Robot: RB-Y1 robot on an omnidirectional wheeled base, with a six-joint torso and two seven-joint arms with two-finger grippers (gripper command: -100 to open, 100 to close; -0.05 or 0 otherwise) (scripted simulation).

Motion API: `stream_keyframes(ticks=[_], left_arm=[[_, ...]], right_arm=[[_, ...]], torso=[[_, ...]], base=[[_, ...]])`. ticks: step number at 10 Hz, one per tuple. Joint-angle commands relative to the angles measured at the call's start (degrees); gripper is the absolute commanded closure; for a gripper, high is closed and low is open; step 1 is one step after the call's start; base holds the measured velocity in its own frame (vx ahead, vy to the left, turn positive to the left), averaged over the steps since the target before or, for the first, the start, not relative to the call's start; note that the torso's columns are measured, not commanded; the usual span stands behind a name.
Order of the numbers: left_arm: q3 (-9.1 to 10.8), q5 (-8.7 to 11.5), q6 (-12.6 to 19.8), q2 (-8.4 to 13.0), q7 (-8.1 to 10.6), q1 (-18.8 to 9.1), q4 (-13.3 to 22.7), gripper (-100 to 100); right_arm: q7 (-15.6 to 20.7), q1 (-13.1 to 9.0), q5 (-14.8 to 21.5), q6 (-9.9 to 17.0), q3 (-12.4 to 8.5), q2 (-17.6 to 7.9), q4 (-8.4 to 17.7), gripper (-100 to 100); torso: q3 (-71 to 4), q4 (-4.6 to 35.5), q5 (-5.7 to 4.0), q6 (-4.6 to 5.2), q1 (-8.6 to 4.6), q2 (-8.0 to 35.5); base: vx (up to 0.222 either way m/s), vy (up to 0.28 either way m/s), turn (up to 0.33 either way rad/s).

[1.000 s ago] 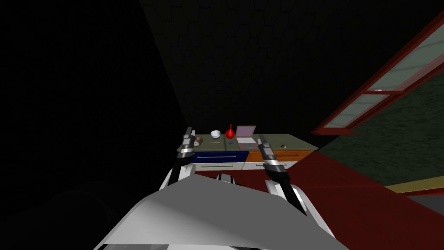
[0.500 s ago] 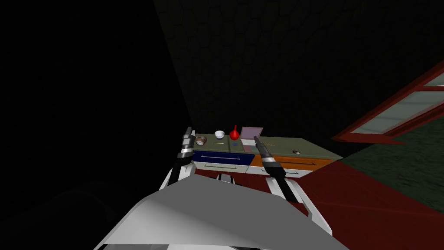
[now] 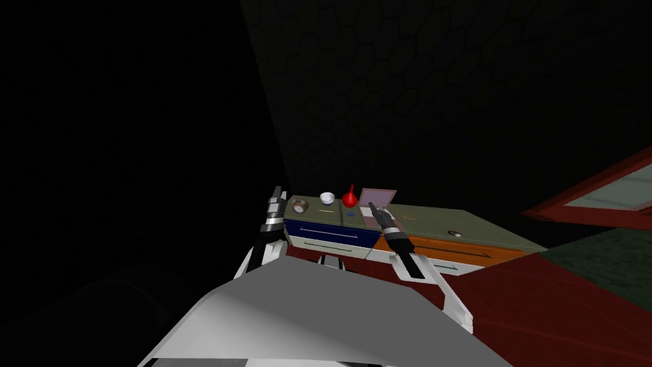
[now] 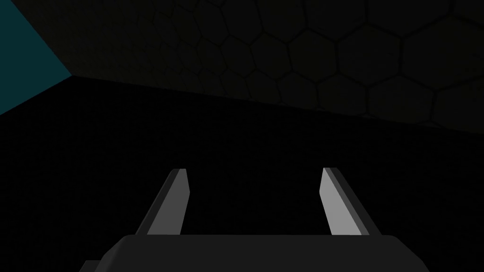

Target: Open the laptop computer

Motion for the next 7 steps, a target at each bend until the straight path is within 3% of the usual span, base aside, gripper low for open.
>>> stream_keyframes(ticks=[1,3,4,6,7], left_arm=[[0.00,0.00,0.00,0.00,0.00,0.00,0.00,0],[0.00,0.00,0.00,0.00,0.00,0.00,0.00,0],[0.00,0.00,0.00,0.00,0.00,0.00,0.00,0],[0.00,0.00,0.00,0.00,0.00,0.00,0.00,0],[0.00,0.00,0.00,0.00,0.00,0.00,0.00,0]], right_arm=[[3.44,-1.63,2.96,2.11,-0.18,-1.21,2.75,-100],[7.11,-4.09,6.46,4.75,-0.51,-3.18,6.47,-100],[7.11,-4.09,6.46,4.75,-0.51,-3.18,6.63,-100],[10.82,-6.63,9.96,7.45,-0.85,-5.31,10.64,-100],[10.82,-6.63,9.96,7.45,-0.85,-5.31,10.80,-100]], torso=[[0.03,0.01,-0.01,0.03,-0.03,0.06],[0.03,0.01,0.00,-0.03,0.02,0.04],[0.02,0.01,0.01,0.00,0.04,0.04],[0.04,0.02,-0.02,-0.02,-0.04,0.06],[0.02,0.01,0.00,-0.01,-0.02,0.04]], base=[[0.021,0.027,0.093],[0.028,0.035,0.199],[0.022,0.026,0.058],[0.024,0.021,0.145],[0.024,0.014,0.069]])
